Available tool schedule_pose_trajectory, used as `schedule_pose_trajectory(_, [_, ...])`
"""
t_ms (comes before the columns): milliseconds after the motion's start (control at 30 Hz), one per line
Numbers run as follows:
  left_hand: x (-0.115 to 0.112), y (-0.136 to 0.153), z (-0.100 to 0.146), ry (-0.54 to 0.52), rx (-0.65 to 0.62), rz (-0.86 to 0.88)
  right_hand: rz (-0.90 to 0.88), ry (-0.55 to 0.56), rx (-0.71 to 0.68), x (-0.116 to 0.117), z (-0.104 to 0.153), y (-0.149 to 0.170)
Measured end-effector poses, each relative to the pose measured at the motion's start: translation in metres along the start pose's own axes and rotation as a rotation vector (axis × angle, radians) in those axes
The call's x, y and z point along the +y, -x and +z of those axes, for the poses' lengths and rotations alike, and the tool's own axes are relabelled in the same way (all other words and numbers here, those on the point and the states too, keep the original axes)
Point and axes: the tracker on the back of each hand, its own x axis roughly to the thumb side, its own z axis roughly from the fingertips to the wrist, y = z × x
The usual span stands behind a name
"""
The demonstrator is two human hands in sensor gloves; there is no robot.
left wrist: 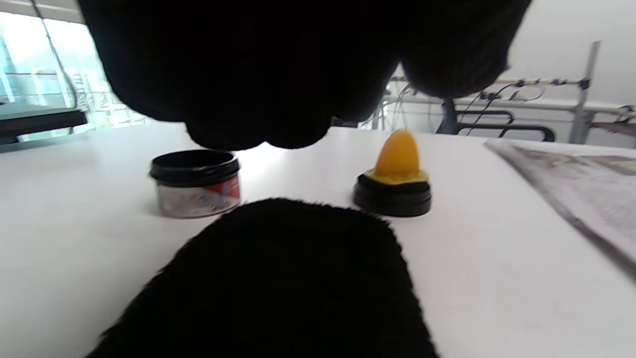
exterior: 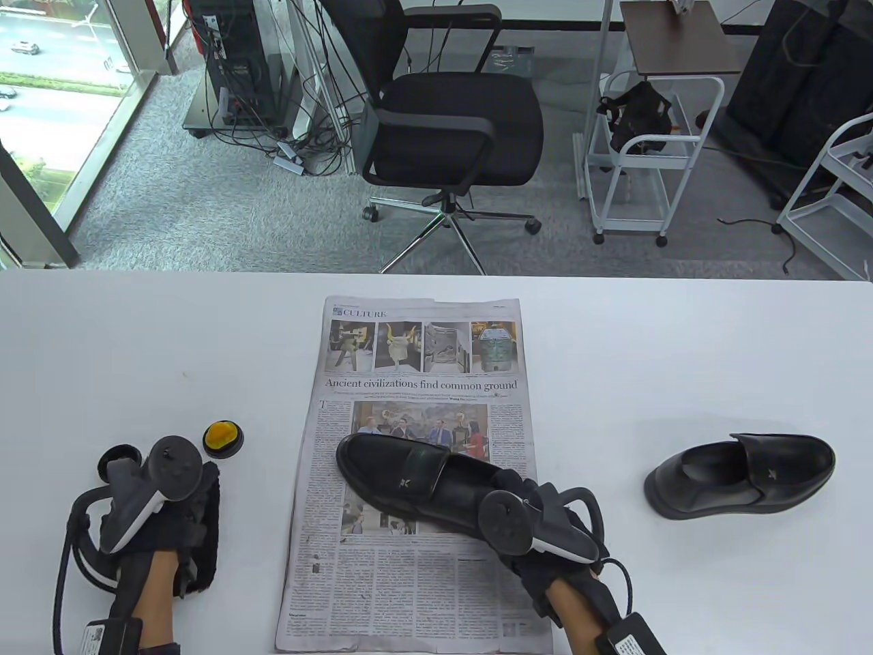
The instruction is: Dip and apply built-in sponge shoe polish on shoes
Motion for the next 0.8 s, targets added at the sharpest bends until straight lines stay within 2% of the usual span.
schedule_pose_trajectory(133, [-0.010, 0.013, -0.006, 0.154, 0.073, -0.011, 0.001, -0.008, 0.001, 0.000, 0.000, 0.000])
schedule_pose_trajectory(300, [-0.027, 0.023, -0.014, 0.244, 0.171, -0.037, -0.027, -0.013, 0.001, 0.001, 0.000, 0.001])
schedule_pose_trajectory(400, [-0.040, 0.030, -0.017, 0.374, 0.285, -0.056, -0.030, -0.015, 0.004, 0.001, 0.000, 0.001])
schedule_pose_trajectory(533, [-0.058, 0.035, -0.022, 0.530, 0.305, 0.052, -0.031, -0.017, 0.005, 0.001, 0.001, 0.001])
schedule_pose_trajectory(800, [-0.062, 0.035, -0.023, 0.494, 0.295, 0.112, -0.038, -0.019, 0.006, 0.002, 0.000, 0.001])
